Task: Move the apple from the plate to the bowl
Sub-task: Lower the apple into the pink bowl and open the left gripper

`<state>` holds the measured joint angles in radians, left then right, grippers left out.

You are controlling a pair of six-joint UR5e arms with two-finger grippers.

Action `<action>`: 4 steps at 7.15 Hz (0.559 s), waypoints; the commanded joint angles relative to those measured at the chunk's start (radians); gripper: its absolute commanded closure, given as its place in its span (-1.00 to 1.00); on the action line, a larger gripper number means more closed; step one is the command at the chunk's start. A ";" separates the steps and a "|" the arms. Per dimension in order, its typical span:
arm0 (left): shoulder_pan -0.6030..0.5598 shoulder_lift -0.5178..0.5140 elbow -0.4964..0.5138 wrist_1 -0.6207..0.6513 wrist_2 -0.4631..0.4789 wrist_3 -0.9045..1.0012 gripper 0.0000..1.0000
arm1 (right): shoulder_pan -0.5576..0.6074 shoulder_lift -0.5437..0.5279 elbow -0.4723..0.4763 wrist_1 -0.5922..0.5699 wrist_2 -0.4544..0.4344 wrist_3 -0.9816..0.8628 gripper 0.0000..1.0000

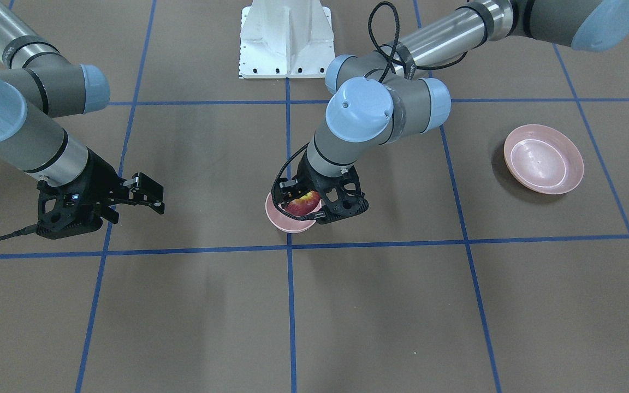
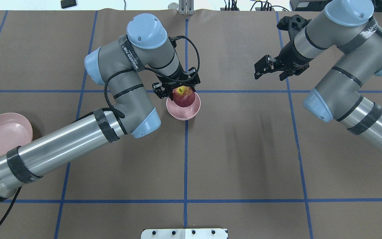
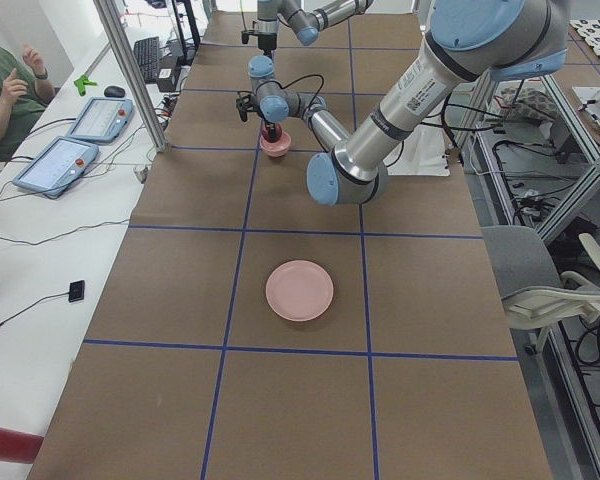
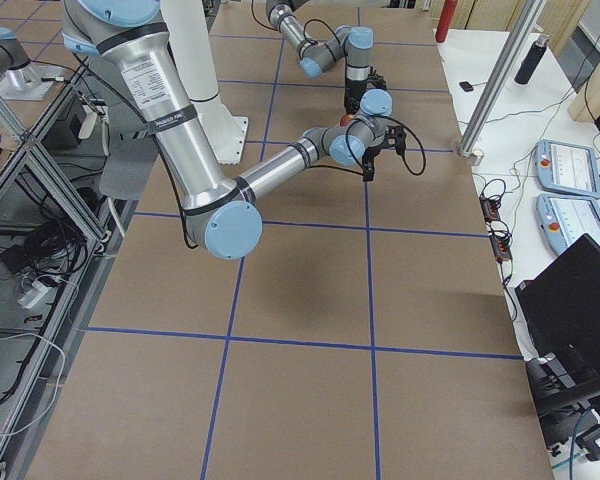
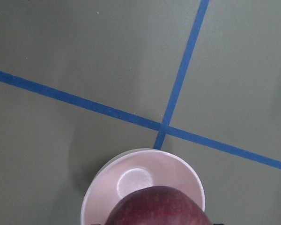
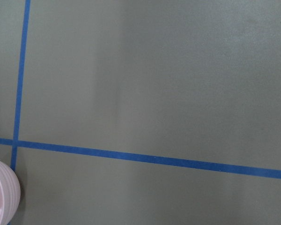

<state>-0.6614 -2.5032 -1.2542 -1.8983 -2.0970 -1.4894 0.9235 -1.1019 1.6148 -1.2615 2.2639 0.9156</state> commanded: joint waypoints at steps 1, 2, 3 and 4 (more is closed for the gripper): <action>0.011 0.000 0.016 -0.009 0.011 -0.002 1.00 | -0.009 0.004 -0.001 0.001 -0.009 0.002 -1.00; 0.011 0.003 0.016 -0.005 0.011 -0.002 1.00 | -0.012 0.005 0.000 -0.001 -0.007 0.003 -1.00; 0.011 0.003 0.018 -0.001 0.011 -0.003 1.00 | -0.012 0.007 -0.003 -0.002 -0.006 0.009 -1.00; 0.011 0.003 0.022 -0.001 0.012 -0.003 1.00 | -0.012 0.007 -0.003 -0.002 -0.006 0.011 -1.00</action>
<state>-0.6507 -2.5011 -1.2359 -1.9009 -2.0859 -1.4920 0.9121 -1.0962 1.6132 -1.2633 2.2576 0.9231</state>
